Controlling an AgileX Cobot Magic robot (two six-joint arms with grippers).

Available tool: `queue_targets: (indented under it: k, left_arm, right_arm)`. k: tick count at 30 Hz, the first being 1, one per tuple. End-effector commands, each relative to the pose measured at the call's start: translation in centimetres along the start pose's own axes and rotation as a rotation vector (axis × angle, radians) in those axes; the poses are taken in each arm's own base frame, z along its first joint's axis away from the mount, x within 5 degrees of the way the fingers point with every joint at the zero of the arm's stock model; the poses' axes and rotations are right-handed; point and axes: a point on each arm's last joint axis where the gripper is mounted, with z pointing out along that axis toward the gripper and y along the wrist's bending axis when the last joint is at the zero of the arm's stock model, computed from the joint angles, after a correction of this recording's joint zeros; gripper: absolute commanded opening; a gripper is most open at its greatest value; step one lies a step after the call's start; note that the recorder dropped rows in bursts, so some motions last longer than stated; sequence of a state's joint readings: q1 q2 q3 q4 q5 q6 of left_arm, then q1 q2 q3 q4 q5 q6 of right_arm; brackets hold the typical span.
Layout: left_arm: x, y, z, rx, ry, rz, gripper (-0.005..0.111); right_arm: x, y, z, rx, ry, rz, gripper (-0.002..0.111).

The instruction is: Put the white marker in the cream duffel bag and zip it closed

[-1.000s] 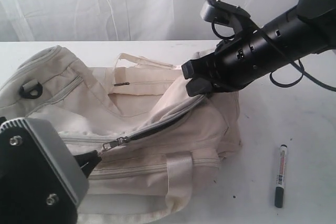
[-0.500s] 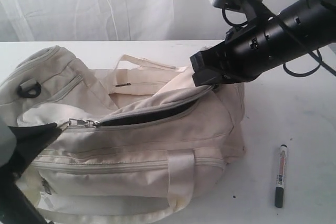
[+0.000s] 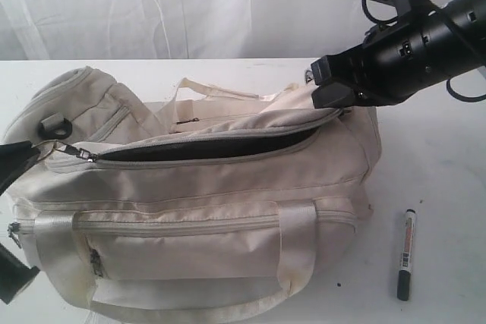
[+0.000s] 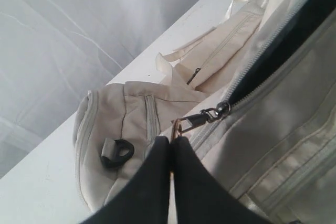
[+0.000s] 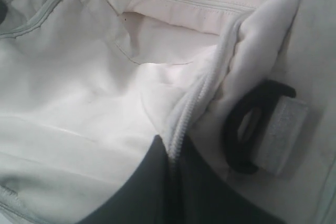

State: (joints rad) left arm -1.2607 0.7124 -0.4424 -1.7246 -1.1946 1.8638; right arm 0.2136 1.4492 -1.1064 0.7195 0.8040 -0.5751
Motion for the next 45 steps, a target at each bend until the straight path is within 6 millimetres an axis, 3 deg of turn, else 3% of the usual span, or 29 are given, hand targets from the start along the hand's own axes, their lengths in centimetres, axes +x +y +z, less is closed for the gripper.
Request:
queue_targets:
  k: [1, 17, 24, 27, 34, 40, 45]
  left_arm:
    - [0.4, 0.7, 0.0, -0.039, 0.031, -0.011, 0.000]
    - [0.4, 0.8, 0.0, -0.043, 0.034, -0.025, 0.000]
    - [0.3, 0.4, 0.1, -0.013, 0.020, -0.038, 0.000]
    - [0.2, 0.4, 0.1, -0.010, 0.018, -0.042, 0.000]
    - [0.2, 0.4, 0.1, -0.010, 0.018, -0.062, 0.000]
    - [0.2, 0.4, 0.1, -0.006, 0.016, -0.066, 0.000]
    - [0.2, 0.3, 0.1, 0.008, 0.009, -0.066, 0.000]
  right_arm:
    - [-0.2, -0.5, -0.6, 0.037, -0.035, -0.019, 0.000]
    - [-0.1, -0.1, -0.6, 0.004, -0.019, -0.029, 0.000]
    - [-0.1, 1.5, -0.7, -0.170, -0.032, -0.119, 0.000]
    - [-0.1, 1.6, -0.7, -0.183, -0.038, -0.158, 0.008]
    - [0.2, 1.6, -0.7, -0.178, -0.020, -0.344, 0.050]
    - [0.2, 1.6, -1.0, -0.156, -0.022, -0.414, 0.052]
    - [0.3, 2.7, -2.7, -0.166, -0.059, -0.489, 0.052]
